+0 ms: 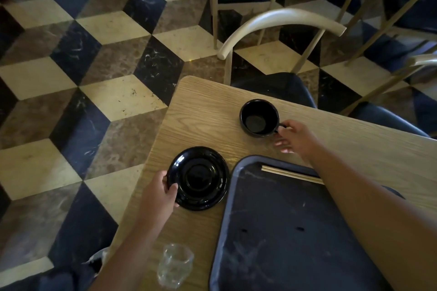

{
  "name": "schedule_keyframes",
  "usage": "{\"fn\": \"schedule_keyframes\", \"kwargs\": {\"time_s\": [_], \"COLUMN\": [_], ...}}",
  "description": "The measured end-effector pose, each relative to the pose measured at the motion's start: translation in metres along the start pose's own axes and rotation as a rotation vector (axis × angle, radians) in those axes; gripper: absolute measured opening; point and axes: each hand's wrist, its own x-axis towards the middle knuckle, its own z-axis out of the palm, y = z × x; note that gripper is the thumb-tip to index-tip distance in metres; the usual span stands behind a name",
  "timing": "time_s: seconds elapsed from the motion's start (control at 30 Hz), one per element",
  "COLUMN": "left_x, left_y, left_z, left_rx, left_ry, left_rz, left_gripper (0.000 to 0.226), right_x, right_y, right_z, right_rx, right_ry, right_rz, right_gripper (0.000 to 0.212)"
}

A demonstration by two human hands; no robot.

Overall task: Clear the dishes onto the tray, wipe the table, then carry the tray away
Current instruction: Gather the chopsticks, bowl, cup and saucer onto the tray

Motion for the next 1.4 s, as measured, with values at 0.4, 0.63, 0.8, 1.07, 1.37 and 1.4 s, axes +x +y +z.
{"fn": "schedule_keyframes", "kwargs": {"time_s": [0.4, 0.63, 0.8, 1.07, 1.37, 1.4], "left_x": [0.008, 0.006, -0.005, -0.032, -0.079, -0.085], "left_y": [0.005, 0.008, 0.010, 0.032, 0.061, 0.064], "left_z": [0.002, -0.004, -0.012, -0.014, 0.027, 0.035], "left_rx": [-0.076, -0.322, -0.456, -0.638, -0.781, -0.768], "left_ry": [0.015, -0.049, -0.078, -0.093, -0.261, -0.279], "left_rz": [-0.047, -0.104, -0.180, -0.252, -0.273, -0.275], "left_gripper": [0.006, 0.008, 0.021, 0.021, 0.027, 0.026], "right_x": [-0.003, -0.030, -0.058, -0.106, -0.166, -0.171], "right_y": [-0.012, -0.023, -0.014, 0.016, 0.047, 0.052], "right_z": [0.004, 0.017, 0.012, -0.016, -0.049, -0.053], "right_rx": [0.369, 0.368, 0.325, 0.425, 0.583, 0.592], "right_ry": [-0.069, 0.028, 0.043, 0.043, 0.045, 0.051], "right_rz": [0.010, -0.038, -0.080, -0.105, -0.169, -0.172], "right_gripper": [0.015, 0.019, 0.022, 0.020, 0.040, 0.038]}}
